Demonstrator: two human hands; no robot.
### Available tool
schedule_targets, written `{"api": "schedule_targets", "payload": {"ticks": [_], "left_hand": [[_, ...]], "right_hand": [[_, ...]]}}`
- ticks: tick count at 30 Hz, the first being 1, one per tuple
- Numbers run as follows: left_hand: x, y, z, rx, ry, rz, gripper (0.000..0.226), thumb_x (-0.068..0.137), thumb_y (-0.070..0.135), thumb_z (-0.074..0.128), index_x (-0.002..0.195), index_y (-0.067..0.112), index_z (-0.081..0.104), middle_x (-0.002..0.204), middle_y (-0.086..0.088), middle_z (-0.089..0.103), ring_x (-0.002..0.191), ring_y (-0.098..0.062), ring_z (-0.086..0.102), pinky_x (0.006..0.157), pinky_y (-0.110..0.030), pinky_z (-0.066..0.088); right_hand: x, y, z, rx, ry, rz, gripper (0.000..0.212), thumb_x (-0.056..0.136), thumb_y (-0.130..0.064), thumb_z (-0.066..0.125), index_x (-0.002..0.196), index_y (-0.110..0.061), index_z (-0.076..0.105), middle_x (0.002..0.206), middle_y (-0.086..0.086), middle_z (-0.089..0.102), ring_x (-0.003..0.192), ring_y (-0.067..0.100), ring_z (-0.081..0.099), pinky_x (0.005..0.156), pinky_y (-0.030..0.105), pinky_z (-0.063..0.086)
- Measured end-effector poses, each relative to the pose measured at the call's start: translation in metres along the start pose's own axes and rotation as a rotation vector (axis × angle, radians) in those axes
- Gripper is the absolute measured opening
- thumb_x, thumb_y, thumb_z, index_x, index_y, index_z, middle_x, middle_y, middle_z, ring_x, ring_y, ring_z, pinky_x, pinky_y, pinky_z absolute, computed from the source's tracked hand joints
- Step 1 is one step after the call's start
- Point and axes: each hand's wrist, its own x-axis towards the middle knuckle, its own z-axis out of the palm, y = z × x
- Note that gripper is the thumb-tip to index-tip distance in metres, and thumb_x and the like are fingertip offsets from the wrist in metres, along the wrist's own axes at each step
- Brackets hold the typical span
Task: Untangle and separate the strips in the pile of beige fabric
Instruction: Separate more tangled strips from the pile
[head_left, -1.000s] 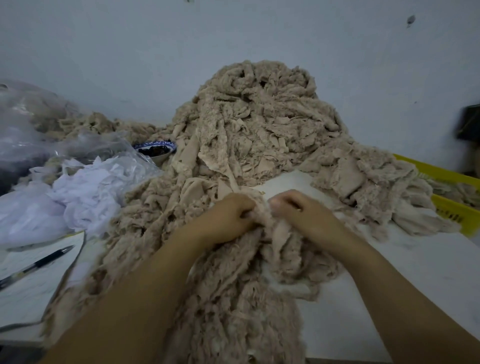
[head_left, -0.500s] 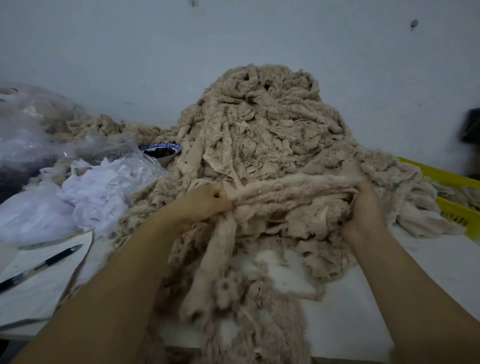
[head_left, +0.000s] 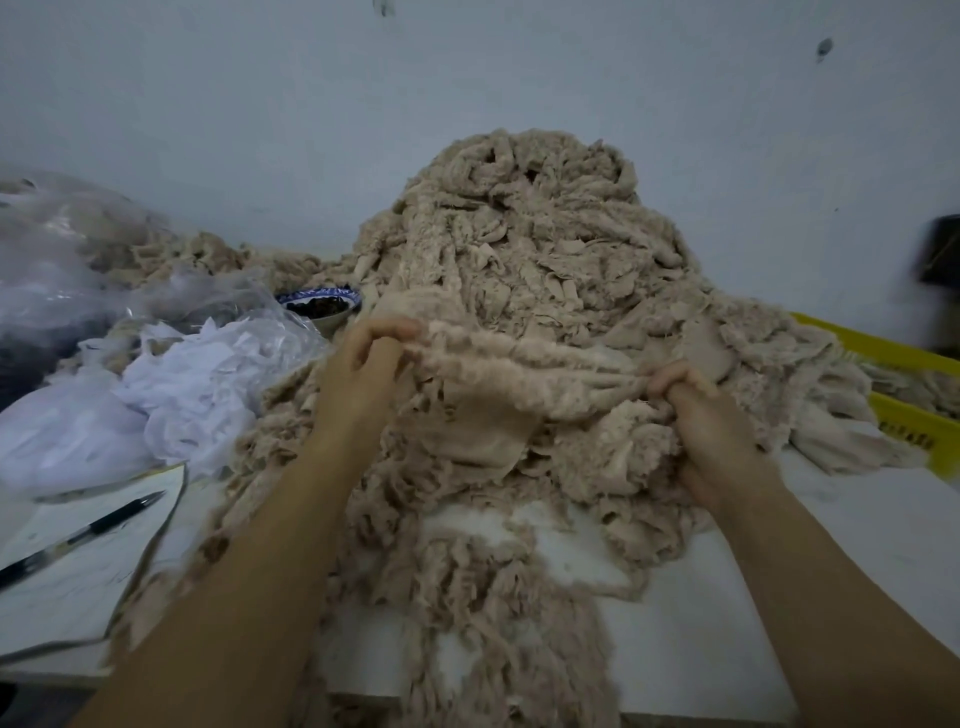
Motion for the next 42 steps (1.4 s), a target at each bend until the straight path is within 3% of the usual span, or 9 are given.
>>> {"api": "schedule_targets", "payload": {"ticks": [5, 8, 12, 16, 22, 26, 33, 39, 42], "left_hand": [[-0.005, -0.012, 0.005, -0.526, 0.104, -0.37, 0.015, 0.091, 0.013, 0.064, 0.107, 0.013, 0.065, 0.09, -0.001, 0.071, 0.076, -0.011, 0.068, 0.06, -0.021, 0.054], [-0.003, -0.01, 0.008, -0.569, 0.097, -0.416, 0.019, 0.089, 0.008, 0.067, 0.108, 0.013, 0.066, 0.087, 0.002, 0.076, 0.077, -0.009, 0.071, 0.058, -0.021, 0.055], [-0.003, -0.01, 0.012, -0.531, 0.051, -0.421, 0.021, 0.092, 0.0, 0.06, 0.106, 0.014, 0.069, 0.096, 0.002, 0.075, 0.091, -0.011, 0.068, 0.082, -0.027, 0.057], [-0.007, -0.007, 0.013, -0.351, -0.047, -0.367, 0.034, 0.094, -0.005, 0.052, 0.107, 0.021, 0.07, 0.105, 0.014, 0.074, 0.106, -0.006, 0.061, 0.087, -0.025, 0.053], [-0.01, -0.011, 0.003, 0.05, 0.009, -0.159, 0.051, 0.1, 0.005, 0.046, 0.134, 0.042, 0.053, 0.121, 0.013, 0.062, 0.063, 0.0, 0.057, 0.063, -0.033, 0.049], [-0.006, -0.013, 0.0, -0.018, 0.243, -0.186, 0.057, 0.097, 0.008, 0.051, 0.143, 0.042, 0.041, 0.109, 0.008, 0.06, 0.085, -0.012, 0.061, 0.081, -0.046, 0.056], [-0.004, -0.009, 0.001, -0.534, 0.366, -0.353, 0.047, 0.097, -0.006, 0.048, 0.139, 0.015, 0.048, 0.136, -0.002, 0.053, 0.116, -0.015, 0.059, 0.093, -0.024, 0.053], [-0.01, 0.005, 0.016, -0.325, 0.177, -0.316, 0.038, 0.098, -0.002, 0.05, 0.123, 0.024, 0.062, 0.122, 0.01, 0.064, 0.108, -0.007, 0.064, 0.086, -0.024, 0.055], [-0.013, 0.018, 0.031, -0.169, -0.048, -0.214, 0.043, 0.098, -0.002, 0.05, 0.119, 0.034, 0.062, 0.114, 0.023, 0.065, 0.106, 0.005, 0.062, 0.079, -0.014, 0.054]], "right_hand": [[-0.01, -0.002, 0.003, -0.172, -0.018, -0.074, 0.028, 0.085, -0.024, 0.052, 0.062, -0.022, 0.066, 0.068, -0.006, 0.065, 0.062, 0.001, 0.06, 0.066, 0.027, 0.049], [-0.011, -0.007, 0.007, -0.719, -0.031, -0.182, 0.034, 0.098, -0.031, 0.049, 0.077, -0.01, 0.066, 0.066, 0.003, 0.064, 0.059, 0.007, 0.055, 0.061, 0.031, 0.038], [-0.01, -0.009, 0.023, -1.209, -0.13, -0.319, 0.036, 0.097, -0.05, 0.051, 0.084, -0.018, 0.063, 0.088, 0.0, 0.061, 0.085, 0.017, 0.056, 0.073, 0.035, 0.046], [-0.004, -0.005, 0.04, -1.233, -0.327, -0.195, 0.055, 0.092, -0.059, 0.057, 0.137, -0.027, 0.048, 0.133, -0.004, 0.049, 0.122, 0.016, 0.048, 0.095, 0.035, 0.046], [-0.002, 0.007, 0.031, -1.11, -0.283, -0.104, 0.021, 0.096, -0.04, 0.049, 0.083, -0.023, 0.048, 0.082, -0.001, 0.059, 0.07, 0.014, 0.053, 0.055, 0.03, 0.032], [-0.014, 0.009, 0.02, -0.959, -0.206, -0.075, 0.027, 0.089, -0.044, 0.045, 0.075, -0.022, 0.039, 0.072, -0.004, 0.044, 0.063, 0.014, 0.041, 0.056, 0.032, 0.028], [-0.018, 0.011, 0.01, -1.046, -0.282, 0.002, 0.023, 0.095, -0.037, 0.045, 0.079, -0.02, 0.042, 0.076, -0.001, 0.048, 0.067, 0.015, 0.043, 0.059, 0.033, 0.031], [-0.016, -0.003, 0.039, -1.194, -0.275, -0.227, 0.05, 0.085, -0.068, 0.047, 0.115, -0.029, 0.054, 0.116, -0.012, 0.043, 0.11, 0.008, 0.042, 0.086, 0.033, 0.04], [-0.021, -0.02, 0.076, -1.015, -0.413, -0.342, 0.063, 0.078, -0.078, 0.047, 0.121, -0.032, 0.055, 0.113, -0.019, 0.046, 0.103, -0.002, 0.046, 0.08, 0.02, 0.038]]}}
